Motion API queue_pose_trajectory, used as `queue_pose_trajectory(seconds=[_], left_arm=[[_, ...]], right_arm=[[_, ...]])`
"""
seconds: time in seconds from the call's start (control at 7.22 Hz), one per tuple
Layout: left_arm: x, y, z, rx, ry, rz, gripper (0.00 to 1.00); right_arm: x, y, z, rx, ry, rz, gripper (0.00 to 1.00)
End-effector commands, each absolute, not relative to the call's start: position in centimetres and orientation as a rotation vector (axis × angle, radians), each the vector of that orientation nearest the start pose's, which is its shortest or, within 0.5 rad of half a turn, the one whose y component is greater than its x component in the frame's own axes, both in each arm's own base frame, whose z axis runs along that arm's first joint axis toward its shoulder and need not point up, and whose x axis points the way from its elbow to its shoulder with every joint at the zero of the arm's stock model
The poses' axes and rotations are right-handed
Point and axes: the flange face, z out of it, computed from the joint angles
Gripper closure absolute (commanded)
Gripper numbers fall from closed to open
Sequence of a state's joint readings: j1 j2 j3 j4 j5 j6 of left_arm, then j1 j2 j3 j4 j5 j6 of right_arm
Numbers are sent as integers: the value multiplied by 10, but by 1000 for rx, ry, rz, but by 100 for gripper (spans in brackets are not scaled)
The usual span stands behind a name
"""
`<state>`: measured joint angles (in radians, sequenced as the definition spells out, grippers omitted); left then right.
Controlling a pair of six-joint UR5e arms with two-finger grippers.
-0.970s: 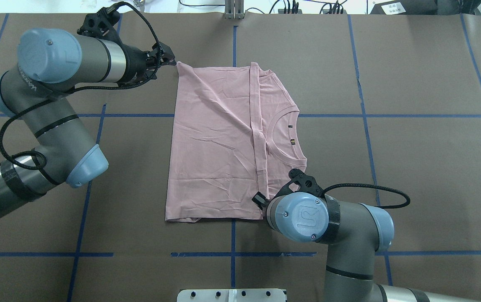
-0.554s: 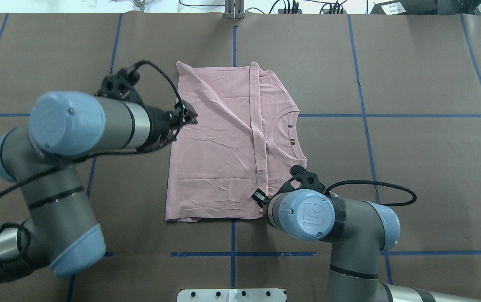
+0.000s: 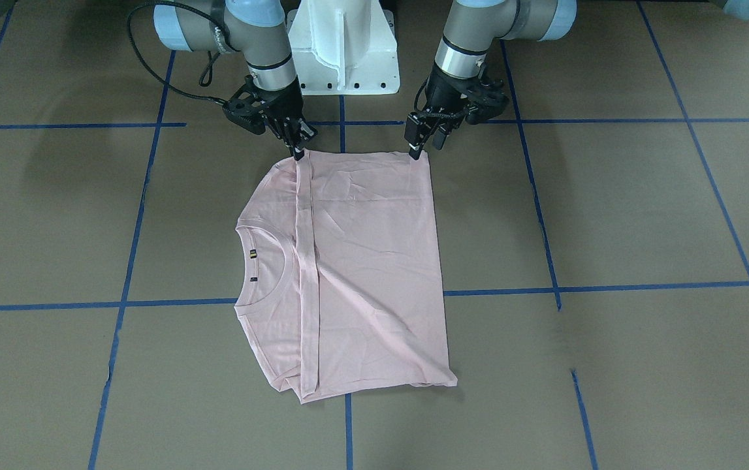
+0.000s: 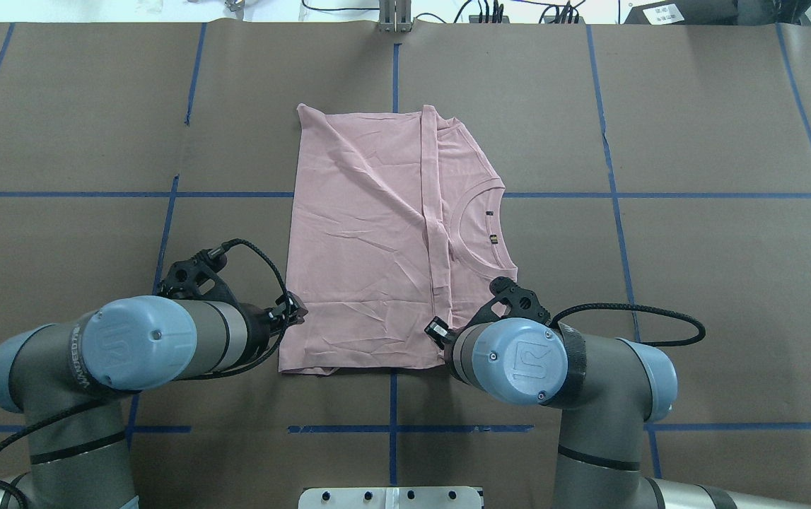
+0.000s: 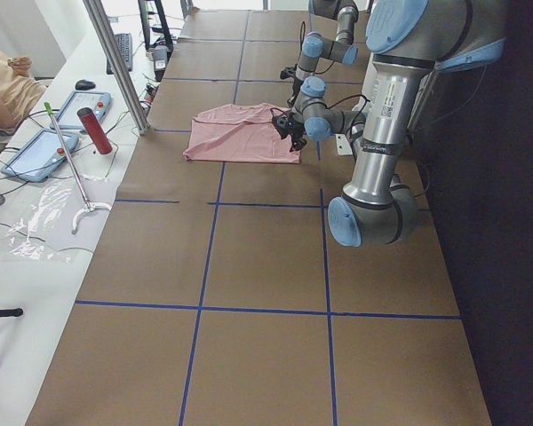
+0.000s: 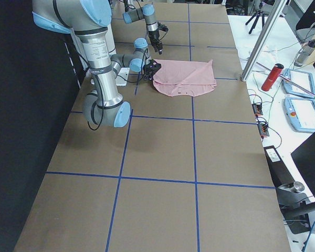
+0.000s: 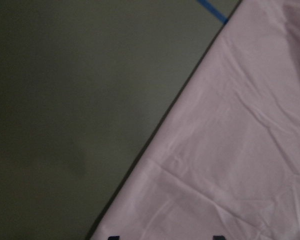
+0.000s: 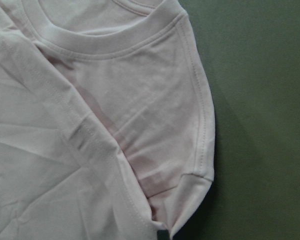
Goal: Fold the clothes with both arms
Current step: 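Move the left gripper to the near edge beside the right gripper, then grasp the near edge of the shirt with both grippers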
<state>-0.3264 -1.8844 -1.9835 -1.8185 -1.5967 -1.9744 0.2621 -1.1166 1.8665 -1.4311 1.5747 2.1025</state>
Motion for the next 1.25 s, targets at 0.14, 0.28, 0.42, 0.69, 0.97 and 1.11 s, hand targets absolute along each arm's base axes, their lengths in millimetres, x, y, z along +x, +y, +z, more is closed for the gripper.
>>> queue_pose_trajectory(seconds=[0.14, 0.28, 0.42, 0.69, 0.97, 1.11], left_arm=[[525, -289, 305, -82, 928, -630, 36], [525, -289, 307, -82, 923, -631, 40], [528, -289, 312, -80, 912, -627, 41], [531, -286, 311, -83, 911, -621, 45], [533, -283, 314, -85, 906, -618, 52], [537, -284, 320, -84, 891, -618, 55]], right_arm=[[-556, -291, 262, -121, -906, 740, 100], [-556, -291, 261, -121, -907, 740, 100], [-556, -291, 262, -121, -906, 740, 100], [-556, -291, 261, -121, -907, 740, 100], [-556, -291, 261, -121, -907, 740, 100], [-556, -291, 261, -123, -907, 739, 100]])
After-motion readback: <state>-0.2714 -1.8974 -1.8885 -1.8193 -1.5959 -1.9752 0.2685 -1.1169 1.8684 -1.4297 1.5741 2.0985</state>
